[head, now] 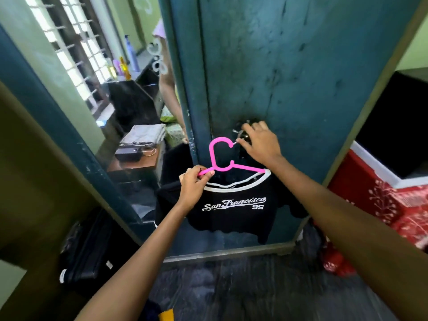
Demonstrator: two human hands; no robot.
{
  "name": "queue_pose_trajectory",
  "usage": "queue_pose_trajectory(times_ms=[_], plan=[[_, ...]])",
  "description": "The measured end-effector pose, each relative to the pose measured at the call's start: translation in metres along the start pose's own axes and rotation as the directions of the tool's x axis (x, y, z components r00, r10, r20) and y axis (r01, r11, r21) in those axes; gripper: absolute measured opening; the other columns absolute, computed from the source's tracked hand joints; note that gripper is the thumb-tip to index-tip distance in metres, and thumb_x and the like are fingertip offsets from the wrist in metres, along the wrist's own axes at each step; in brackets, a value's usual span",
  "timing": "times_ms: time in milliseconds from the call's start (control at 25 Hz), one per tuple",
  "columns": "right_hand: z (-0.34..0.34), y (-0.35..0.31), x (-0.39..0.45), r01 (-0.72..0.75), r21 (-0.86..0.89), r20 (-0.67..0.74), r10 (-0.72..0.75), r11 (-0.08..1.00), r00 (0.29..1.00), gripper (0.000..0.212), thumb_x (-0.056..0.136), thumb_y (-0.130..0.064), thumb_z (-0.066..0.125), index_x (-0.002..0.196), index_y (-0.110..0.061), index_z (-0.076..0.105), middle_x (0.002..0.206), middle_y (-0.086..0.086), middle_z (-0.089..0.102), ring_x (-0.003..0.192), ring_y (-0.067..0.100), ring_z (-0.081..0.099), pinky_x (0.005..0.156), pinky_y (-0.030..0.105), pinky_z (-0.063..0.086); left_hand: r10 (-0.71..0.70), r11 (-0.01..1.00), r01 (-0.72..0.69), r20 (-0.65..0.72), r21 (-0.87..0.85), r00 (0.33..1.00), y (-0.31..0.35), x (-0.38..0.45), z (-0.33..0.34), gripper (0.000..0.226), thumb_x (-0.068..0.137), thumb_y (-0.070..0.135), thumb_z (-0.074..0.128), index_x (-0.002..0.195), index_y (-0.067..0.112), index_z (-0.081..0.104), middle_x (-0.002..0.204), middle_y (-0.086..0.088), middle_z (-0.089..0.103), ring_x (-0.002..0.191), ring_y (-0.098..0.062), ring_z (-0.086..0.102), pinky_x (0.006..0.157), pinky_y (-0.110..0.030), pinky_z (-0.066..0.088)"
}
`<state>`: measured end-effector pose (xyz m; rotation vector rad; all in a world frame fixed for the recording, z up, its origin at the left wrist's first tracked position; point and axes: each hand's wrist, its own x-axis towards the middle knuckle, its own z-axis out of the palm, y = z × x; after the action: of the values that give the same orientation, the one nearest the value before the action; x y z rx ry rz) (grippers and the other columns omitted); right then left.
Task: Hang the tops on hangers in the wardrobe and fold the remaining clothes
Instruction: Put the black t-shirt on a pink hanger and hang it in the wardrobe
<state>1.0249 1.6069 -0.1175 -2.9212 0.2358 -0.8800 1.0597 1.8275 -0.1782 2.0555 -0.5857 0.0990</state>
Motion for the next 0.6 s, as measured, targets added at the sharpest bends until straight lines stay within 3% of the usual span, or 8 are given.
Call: queue_pose_trajectory(times_ms=[120,200,400,600], plan=[[-0.002,-0.002,0.004,0.001,-0.064,-0.023,-0.002,0.998,1.000,0.041,0.088,-0.045,0.056,0.103,-0.007,0.058,0.088,0.017,0.063,0.094,0.032,0.056,0.061,0.038,0.043,0.021,0.998,-0.019,0.029,-0.063,0.999,0.004,0.003,0.014,0.012,0.086,0.024,0.066,0.078,0.015,0.062,0.062,0.011,0.048,0.066,-0.004,0.041,0.081,-0.046,0.038],[-0.003,-0.005,0.007,-0.009,-0.097,0.012,0.011,0.995,1.000,0.045,0.090,-0.048,0.051,0.109,-0.007,0.055,0.092,0.018,0.063,0.097,0.032,0.055,0.059,0.036,0.039,0.025,0.996,-0.022,0.030,-0.081,0.999,0.006,0.001,0.018,0.013,0.086,0.023,0.066,0.076,0.018,0.060,0.061,0.011,0.048,0.065,-0.004,0.042,0.081,-0.046,0.038],[0.000,-0.006,0.008,-0.012,-0.169,0.128,0.034,0.986,0.991,0.053,0.094,-0.052,0.039,0.123,-0.008,0.043,0.112,0.018,0.056,0.109,0.031,0.045,0.073,0.039,0.041,-0.032,0.995,0.033,0.020,-0.097,0.999,0.008,-0.009,0.021,0.013,0.087,0.025,0.065,0.076,0.020,0.059,0.064,0.010,0.048,0.068,-0.006,0.042,0.085,-0.046,0.038],[0.006,-0.006,0.010,-0.052,-0.165,0.143,0.076,0.985,0.987,0.046,0.097,-0.050,0.034,0.121,-0.011,0.042,0.114,0.017,0.054,0.110,0.030,0.043,0.079,0.038,0.041,-0.047,0.997,0.046,-0.021,-0.069,0.999,0.014,-0.018,0.020,0.011,0.087,0.024,0.065,0.078,0.019,0.061,0.062,0.009,0.045,0.067,-0.007,0.039,0.083,-0.043,0.038]])
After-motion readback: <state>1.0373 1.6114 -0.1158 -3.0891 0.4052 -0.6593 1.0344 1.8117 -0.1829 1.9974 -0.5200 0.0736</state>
